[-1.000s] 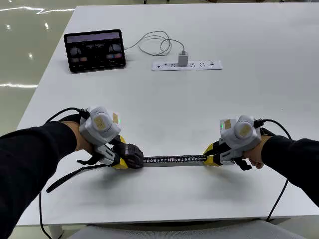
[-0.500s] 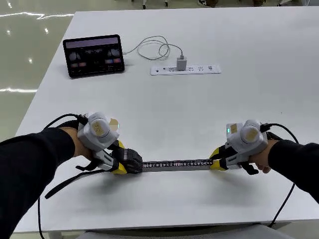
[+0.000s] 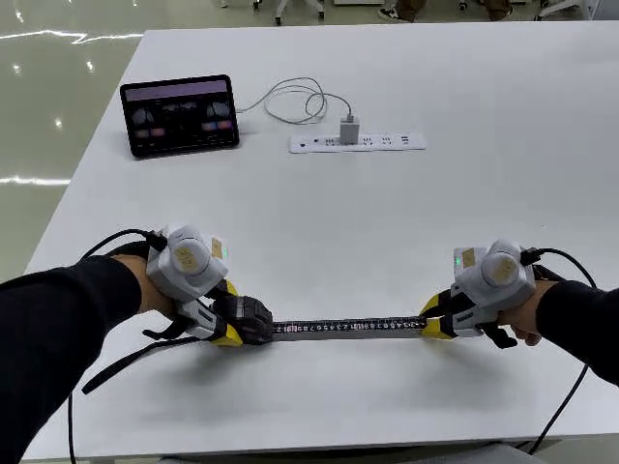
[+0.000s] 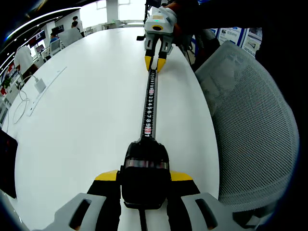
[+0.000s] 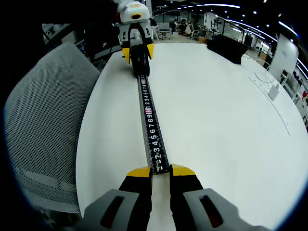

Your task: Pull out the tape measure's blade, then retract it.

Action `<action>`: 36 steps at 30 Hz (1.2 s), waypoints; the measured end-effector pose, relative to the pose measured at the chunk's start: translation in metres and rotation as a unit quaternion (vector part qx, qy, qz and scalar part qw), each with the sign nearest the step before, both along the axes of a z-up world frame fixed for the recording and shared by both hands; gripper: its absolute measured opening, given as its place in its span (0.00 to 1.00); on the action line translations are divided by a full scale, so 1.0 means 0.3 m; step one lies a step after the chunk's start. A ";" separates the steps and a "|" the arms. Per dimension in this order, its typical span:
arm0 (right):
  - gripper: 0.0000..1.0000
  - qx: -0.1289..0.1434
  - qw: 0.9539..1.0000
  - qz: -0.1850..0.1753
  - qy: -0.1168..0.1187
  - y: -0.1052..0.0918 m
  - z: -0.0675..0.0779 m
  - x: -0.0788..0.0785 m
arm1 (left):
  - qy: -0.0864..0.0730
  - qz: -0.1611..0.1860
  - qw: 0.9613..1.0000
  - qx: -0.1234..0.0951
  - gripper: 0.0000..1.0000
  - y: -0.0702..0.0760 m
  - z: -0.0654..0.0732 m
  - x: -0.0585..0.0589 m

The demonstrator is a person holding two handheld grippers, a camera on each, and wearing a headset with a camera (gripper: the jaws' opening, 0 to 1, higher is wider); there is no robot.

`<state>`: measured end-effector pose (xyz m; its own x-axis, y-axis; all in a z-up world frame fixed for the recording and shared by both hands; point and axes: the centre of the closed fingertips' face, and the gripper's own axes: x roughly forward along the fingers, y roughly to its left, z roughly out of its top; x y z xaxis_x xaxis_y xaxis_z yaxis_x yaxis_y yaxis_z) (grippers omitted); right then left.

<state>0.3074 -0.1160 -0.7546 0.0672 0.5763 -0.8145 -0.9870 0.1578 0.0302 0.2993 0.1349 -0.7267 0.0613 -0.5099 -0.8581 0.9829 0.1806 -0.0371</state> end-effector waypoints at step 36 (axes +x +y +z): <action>0.08 0.005 1.000 -0.014 0.007 -0.019 0.005 0.000 | -0.001 0.004 1.000 -0.007 0.33 -0.012 0.010 -0.014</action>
